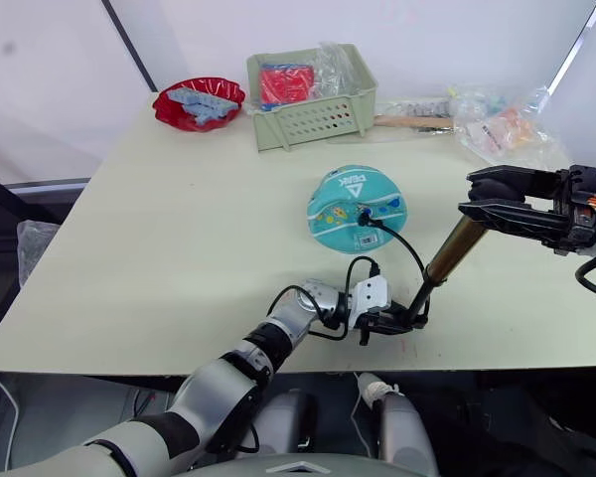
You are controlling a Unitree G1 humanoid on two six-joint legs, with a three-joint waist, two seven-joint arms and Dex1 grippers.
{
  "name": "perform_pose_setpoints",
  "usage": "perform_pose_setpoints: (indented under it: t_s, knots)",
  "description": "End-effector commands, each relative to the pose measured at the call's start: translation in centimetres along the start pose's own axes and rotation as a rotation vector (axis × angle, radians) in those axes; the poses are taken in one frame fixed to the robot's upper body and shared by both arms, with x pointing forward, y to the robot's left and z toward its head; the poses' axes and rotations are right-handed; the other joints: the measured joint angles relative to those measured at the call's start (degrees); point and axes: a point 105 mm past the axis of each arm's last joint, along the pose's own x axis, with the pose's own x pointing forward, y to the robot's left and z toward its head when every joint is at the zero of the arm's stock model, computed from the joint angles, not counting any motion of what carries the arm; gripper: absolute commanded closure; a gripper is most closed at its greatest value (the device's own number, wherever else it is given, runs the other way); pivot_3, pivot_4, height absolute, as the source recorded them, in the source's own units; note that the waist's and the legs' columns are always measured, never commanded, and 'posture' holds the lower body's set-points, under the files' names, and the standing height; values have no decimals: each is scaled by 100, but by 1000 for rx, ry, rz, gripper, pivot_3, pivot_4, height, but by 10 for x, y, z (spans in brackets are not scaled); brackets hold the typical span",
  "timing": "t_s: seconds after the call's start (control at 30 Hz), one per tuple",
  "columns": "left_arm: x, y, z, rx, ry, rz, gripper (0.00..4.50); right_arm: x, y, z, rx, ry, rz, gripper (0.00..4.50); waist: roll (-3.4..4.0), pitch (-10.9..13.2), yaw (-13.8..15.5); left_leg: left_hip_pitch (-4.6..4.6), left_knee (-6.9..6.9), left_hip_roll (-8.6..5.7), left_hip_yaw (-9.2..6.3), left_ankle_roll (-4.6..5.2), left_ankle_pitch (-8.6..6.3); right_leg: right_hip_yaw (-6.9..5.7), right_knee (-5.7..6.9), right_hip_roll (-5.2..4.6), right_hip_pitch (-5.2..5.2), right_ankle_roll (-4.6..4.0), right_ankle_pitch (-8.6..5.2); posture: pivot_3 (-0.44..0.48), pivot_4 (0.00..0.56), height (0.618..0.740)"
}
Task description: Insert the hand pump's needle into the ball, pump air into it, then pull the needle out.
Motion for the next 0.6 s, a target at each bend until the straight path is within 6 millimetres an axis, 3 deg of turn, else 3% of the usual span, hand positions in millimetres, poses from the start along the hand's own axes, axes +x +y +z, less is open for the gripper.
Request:
perform_pose_setpoints:
  t_s: [0.03,0.17,0.27,0.4,0.6]
  knots:
    - [-5,-17,-38,-101,122,-38,3453,-10,6,33,-126,-82,-21,2606,0,0,0,0,0,0,0,1,-1,0,-1,0,0,1,0,0,150,738]
    - [-5,-17,-38,-101,120,-39,3453,-2,6,-2,-61,-3,-19,2606,-5,-4,1,1,0,1,-2,2,-1,-1,-2,0,0,1,1,0,150,738]
    - [-5,-17,-38,-101,120,-39,3453,0,6,-14,-40,1,-21,2606,-5,-6,0,6,0,1,-2,2,-1,-2,-3,3,5,2,1,0,150,738]
    - [-5,-16,-38,-101,121,-38,3453,6,6,-62,15,58,-41,2606,-31,-29,-4,25,0,1,-6,2,-2,-6,-4,8,23,1,-1,0,150,738]
    - [-7,-16,-39,-102,124,-34,3453,9,9,-111,36,118,-59,2606,-52,-64,-11,41,1,3,-12,2,-2,-11,-4,13,36,1,-2,0,150,738]
